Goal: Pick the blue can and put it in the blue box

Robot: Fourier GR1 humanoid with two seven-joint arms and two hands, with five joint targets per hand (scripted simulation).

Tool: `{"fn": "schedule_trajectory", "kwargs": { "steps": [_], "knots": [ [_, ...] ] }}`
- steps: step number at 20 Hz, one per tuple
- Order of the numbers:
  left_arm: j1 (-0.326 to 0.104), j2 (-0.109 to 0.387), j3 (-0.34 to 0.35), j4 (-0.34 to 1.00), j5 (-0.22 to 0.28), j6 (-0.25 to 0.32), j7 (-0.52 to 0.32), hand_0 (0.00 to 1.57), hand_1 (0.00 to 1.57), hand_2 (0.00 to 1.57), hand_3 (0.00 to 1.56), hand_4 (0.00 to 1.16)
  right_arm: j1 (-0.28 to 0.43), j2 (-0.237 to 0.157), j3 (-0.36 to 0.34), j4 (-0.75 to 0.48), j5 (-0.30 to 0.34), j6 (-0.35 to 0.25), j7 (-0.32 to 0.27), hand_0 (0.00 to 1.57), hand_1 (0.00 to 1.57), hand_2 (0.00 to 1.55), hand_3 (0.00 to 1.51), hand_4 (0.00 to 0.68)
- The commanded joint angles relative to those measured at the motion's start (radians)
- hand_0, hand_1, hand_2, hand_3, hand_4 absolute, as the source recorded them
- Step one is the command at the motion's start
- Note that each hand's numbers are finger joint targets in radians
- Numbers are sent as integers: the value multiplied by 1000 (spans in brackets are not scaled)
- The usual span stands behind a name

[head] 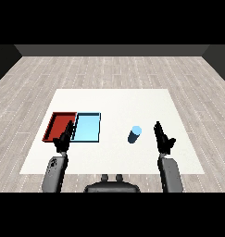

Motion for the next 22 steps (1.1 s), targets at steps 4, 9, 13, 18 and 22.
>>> {"fn": "schedule_trajectory", "kwargs": {
  "steps": [4,9,13,18,22],
  "knots": [
    [6,-24,-8,28,-24,-14,10,0,0,0,0,0,-53,-77,-70,76,-45,102,-23,0,0,0,0,0],
    [-38,-99,28,-57,69,-21,-283,0,0,0,0,0,-88,-19,-73,19,-200,214,-200,0,0,0,0,0],
    [-27,-86,51,-32,111,-71,-337,0,0,0,0,0,-151,-85,-135,127,-273,313,-239,0,0,0,0,0],
    [71,-78,61,-27,115,-108,-423,0,0,0,0,0,-156,-80,-130,233,-210,317,-329,0,0,0,0,0],
    [-11,-105,32,-20,121,-76,-332,0,0,0,0,0,-113,-75,-130,124,-249,314,-260,0,0,0,0,0]
  ]
}}
